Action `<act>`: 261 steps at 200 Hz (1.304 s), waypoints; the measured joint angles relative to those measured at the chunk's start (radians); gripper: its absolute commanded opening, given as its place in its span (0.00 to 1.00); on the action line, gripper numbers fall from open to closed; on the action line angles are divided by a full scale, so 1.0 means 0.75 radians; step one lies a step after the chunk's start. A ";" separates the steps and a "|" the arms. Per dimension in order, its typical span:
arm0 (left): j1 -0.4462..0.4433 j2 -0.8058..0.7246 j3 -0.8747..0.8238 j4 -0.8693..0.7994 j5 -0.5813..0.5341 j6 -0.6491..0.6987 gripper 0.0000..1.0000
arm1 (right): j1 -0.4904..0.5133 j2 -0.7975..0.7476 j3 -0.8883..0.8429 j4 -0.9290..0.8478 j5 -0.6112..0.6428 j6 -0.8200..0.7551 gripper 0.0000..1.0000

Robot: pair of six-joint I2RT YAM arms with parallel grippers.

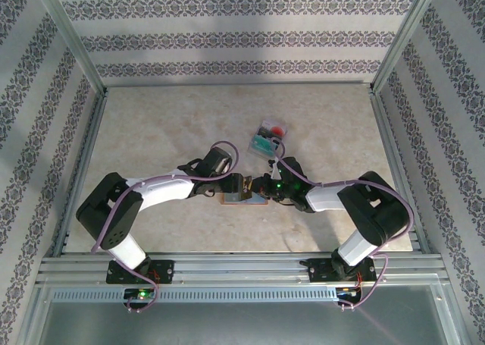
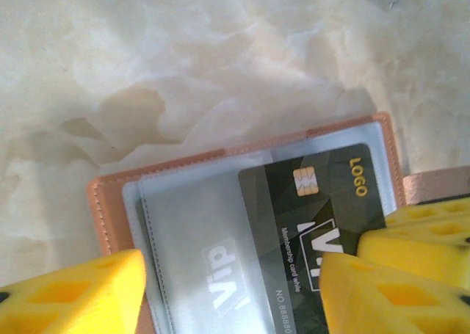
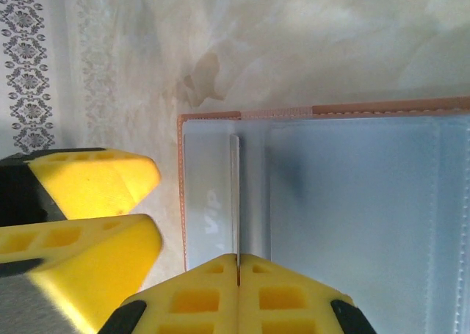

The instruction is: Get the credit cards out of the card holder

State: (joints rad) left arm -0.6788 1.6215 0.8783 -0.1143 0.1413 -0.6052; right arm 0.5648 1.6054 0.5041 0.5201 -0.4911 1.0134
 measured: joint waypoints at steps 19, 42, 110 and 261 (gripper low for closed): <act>0.000 -0.026 0.004 -0.015 -0.017 0.008 0.82 | 0.000 -0.031 0.008 -0.054 0.008 -0.022 0.05; 0.000 -0.057 0.004 -0.028 -0.031 0.016 1.00 | 0.000 -0.094 0.023 -0.157 0.036 -0.058 0.05; 0.000 -0.245 0.001 -0.082 -0.137 0.049 0.99 | 0.000 -0.262 0.136 -0.542 0.159 -0.218 0.05; 0.033 -0.769 -0.307 -0.081 -0.416 0.066 0.99 | -0.050 -0.319 0.718 -1.310 0.460 -0.806 0.03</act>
State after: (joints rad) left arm -0.6540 1.0447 0.6483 -0.1753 -0.1703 -0.5560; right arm 0.5270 1.3663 1.0424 -0.4622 -0.1463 0.4091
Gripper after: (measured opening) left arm 0.992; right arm 0.055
